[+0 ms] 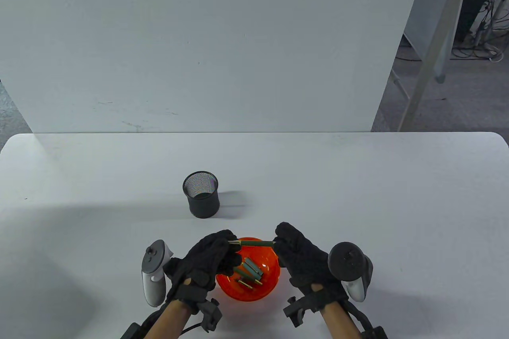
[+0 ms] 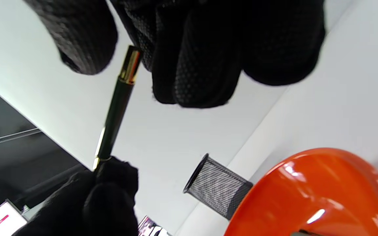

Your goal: Assemble fountain pens from components

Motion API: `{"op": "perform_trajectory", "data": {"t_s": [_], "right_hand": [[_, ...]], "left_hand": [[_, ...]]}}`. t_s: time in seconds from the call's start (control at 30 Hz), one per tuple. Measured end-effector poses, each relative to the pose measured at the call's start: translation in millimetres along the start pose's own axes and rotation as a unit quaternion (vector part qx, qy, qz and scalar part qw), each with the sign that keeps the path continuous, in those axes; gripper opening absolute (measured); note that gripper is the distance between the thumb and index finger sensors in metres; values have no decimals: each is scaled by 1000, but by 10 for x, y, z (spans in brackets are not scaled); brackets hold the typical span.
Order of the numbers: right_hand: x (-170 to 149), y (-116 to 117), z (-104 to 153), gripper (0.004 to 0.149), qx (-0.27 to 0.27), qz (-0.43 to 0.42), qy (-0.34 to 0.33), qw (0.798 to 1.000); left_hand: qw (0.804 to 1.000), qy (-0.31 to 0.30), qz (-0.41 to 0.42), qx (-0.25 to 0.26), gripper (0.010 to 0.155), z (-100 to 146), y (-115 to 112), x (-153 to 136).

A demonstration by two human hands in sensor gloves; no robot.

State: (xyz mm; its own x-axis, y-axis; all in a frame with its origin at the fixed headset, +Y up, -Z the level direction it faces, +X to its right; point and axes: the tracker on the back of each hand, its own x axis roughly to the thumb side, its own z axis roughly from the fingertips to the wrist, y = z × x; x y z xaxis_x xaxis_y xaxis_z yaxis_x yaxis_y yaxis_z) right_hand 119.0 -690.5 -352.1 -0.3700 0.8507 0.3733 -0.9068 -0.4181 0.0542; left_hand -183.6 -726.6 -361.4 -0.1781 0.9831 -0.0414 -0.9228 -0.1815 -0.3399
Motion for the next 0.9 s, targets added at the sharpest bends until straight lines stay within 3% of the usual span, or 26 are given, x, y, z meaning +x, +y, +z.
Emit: {"op": "perform_trajectory", "data": {"t_s": [0.1, 0.43, 0.57, 0.73, 0.8, 0.9], "right_hand": [[16, 8, 3, 48, -4, 9, -6, 1000], [-23, 20, 18, 49, -26, 18, 30, 999], [-49, 17, 14, 54, -35, 11, 40, 999], [-65, 31, -12, 69, 8, -46, 16, 999], [-44, 20, -11, 66, 17, -43, 5, 999], [1, 16, -5, 49, -3, -8, -3, 1000]], "left_hand": [[1000, -2, -5, -6, 42, 2, -25, 6], [1000, -5, -21, -23, 42, -3, -62, 10], [999, -9, -23, -23, 42, -7, -56, 12], [1000, -6, -13, -4, 42, 0, -21, 4], [1000, -4, -16, -6, 42, -3, -12, 2], [1000, -5, -12, -4, 42, 8, -24, 4]]}}
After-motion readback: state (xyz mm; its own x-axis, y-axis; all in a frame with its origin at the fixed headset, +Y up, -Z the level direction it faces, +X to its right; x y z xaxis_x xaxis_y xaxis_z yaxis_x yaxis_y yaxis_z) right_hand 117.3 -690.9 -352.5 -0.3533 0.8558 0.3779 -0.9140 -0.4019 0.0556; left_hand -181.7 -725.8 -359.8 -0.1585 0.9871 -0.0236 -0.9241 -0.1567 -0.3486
